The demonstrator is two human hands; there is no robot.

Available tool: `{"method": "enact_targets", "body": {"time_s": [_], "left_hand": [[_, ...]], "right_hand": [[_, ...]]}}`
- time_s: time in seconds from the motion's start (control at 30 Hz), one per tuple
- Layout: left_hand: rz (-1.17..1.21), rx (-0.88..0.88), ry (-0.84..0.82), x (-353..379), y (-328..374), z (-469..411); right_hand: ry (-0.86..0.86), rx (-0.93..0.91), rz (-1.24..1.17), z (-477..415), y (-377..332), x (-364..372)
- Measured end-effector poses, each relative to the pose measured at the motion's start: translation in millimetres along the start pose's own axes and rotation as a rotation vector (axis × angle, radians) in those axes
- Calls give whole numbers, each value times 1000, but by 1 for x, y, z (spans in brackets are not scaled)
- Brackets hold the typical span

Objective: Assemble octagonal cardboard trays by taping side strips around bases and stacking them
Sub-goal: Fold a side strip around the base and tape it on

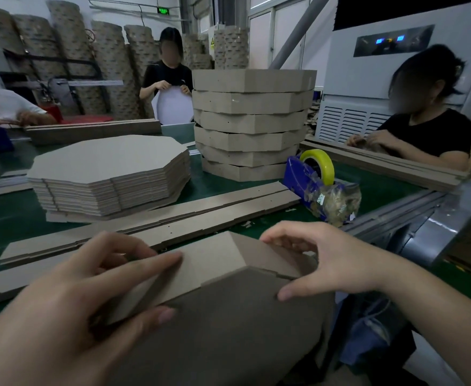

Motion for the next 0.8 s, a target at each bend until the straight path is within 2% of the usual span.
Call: {"method": "enact_targets", "body": {"time_s": [0.23, 0.33, 0.4, 0.5, 0.67, 0.8], "left_hand": [[47, 119, -27, 17, 48, -18], [34, 84, -29, 16, 38, -15], [30, 60, -8, 13, 32, -11], [1, 46, 15, 12, 32, -11], [-170, 111, -76, 29, 53, -25], [-101, 95, -62, 26, 52, -25]], "right_hand": [[-59, -124, 139, -15, -27, 14], [-134, 3, 17, -15, -9, 14], [-84, 56, -42, -15, 5, 10], [-24, 45, -162, -17, 16, 16], [-44, -9, -277, -30, 11, 23], [-92, -9, -379, -39, 13, 26]]}}
Point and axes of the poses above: each hand's wrist, its own z-axis away from the middle knuckle, its own x-axis out of the palm, y = z × x, the point moved 7 cm from there along -z, towards the middle knuckle, and after that the axes turned 4 degrees about -x, right-handed, at the moved point
